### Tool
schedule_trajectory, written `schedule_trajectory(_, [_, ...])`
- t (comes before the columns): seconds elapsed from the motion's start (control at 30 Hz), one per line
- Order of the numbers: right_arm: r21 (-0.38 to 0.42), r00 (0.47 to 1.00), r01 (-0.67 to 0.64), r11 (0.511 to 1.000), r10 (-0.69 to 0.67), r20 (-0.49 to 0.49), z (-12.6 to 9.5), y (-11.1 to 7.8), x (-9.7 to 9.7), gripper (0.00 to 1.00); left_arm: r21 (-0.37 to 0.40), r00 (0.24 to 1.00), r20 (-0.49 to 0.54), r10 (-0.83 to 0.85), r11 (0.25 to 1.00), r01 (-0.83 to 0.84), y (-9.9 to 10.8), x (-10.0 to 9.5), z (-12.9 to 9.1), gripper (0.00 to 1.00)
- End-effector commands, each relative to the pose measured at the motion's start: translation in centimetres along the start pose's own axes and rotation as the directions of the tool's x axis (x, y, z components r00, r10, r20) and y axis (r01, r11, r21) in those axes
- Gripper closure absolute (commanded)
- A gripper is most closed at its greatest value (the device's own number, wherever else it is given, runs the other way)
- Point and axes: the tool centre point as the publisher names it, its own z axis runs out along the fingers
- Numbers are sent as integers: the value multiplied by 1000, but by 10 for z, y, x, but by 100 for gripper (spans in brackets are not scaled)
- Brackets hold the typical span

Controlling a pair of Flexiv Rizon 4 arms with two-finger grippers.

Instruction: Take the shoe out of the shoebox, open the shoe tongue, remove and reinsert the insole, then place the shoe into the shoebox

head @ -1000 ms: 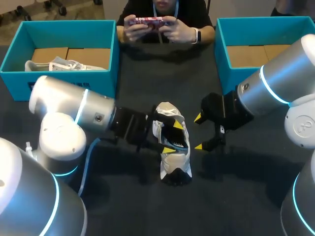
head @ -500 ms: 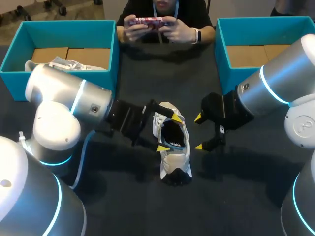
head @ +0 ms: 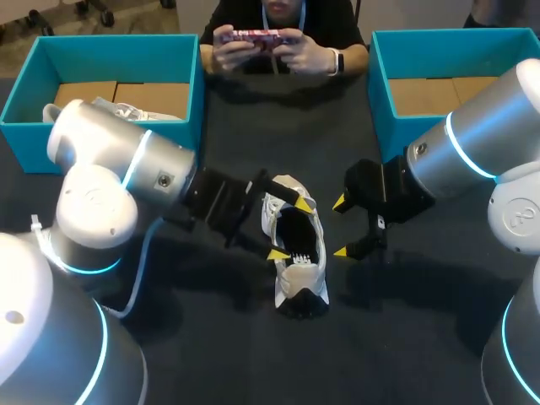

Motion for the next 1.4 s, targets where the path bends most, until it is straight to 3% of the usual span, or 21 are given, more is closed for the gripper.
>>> schedule_trajectory(0.03, [0, 1000, 1, 1000, -1, 2, 1, 0, 1, 0, -8, 999, -54, 8, 1000, -8, 1, -9, -9, 5])
schedule_trajectory(0.27, [0, 1000, 1, 1000, -1, 2, 1, 0, 1, 0, 4, 977, -206, 49, 999, -50, 2, -22, -28, 7])
schedule_trajectory(0.43, [0, 1000, 1, 1000, -1, 2, 1, 0, 1, 0, 19, 931, -353, 88, 996, -87, 5, -27, -38, 0])
schedule_trajectory(0.8, [0, 1000, 1, 1000, -1, 2, 1, 0, 1, 0, 60, 756, -642, 126, 992, -114, 2, -28, -49, 0])
schedule_trajectory(0.83, [0, 1000, 1, 1000, -1, 2, 1, 0, 1, 0, 74, 701, -698, 146, 988, -132, 1, -27, -52, 0])
schedule_trajectory(1.1, [0, 1000, 1, 1000, -1, 2, 1, 0, 1, 0, 88, 552, -821, 148, 987, -134, -1, -25, -63, 0])
schedule_trajectory(1.4, [0, 1000, 1, 1000, -1, 2, 1, 0, 1, 0, 88, 552, -821, 148, 987, -134, -1, -25, -63, 0])
